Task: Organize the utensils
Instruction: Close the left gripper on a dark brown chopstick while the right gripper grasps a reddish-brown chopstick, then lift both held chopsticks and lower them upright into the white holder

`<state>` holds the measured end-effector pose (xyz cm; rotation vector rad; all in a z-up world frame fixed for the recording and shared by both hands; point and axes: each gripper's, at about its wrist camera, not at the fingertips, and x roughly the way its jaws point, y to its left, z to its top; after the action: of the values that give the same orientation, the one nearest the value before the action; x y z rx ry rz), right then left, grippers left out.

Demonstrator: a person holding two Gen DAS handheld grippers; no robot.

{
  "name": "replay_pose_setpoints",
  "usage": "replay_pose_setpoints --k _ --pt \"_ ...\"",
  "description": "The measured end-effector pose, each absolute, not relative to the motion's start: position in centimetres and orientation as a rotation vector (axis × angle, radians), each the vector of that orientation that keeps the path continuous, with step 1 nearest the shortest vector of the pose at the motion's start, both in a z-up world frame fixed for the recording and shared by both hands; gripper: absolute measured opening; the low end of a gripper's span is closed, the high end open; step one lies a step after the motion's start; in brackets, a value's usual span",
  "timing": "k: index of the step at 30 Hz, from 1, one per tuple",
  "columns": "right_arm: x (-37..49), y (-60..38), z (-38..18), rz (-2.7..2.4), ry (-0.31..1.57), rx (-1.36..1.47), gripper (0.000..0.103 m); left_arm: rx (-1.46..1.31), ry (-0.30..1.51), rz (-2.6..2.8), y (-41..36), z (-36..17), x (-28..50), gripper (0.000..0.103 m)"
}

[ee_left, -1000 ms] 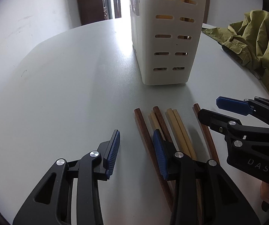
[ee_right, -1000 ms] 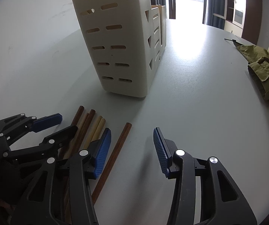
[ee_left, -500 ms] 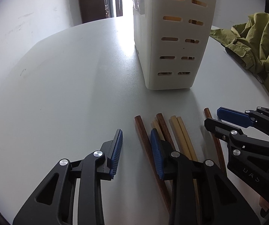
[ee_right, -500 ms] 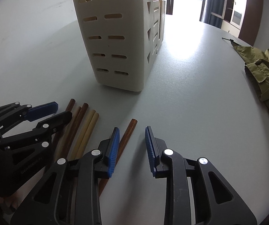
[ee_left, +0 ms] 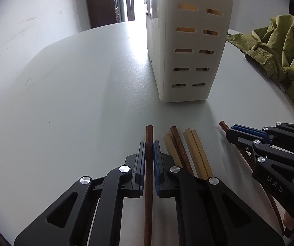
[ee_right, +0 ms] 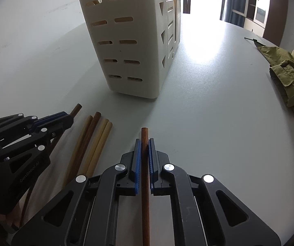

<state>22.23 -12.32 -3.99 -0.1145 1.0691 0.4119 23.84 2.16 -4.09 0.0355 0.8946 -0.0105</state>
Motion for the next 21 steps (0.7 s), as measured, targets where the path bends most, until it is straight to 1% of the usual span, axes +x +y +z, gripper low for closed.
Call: replay_pose_setpoints --k 10,21 --pt "21.7 -12.4 1.7 0.440 0.920 -0.049 0.008 -0.039 0.779 -0.027 3.5 0.8 21.1 0.007" --pt "21.8 -11.5 8.0 0.514 0.756 -0.052 0.008 -0.023 0.627 -0.064 2.4 6.6 18.6 0.007"
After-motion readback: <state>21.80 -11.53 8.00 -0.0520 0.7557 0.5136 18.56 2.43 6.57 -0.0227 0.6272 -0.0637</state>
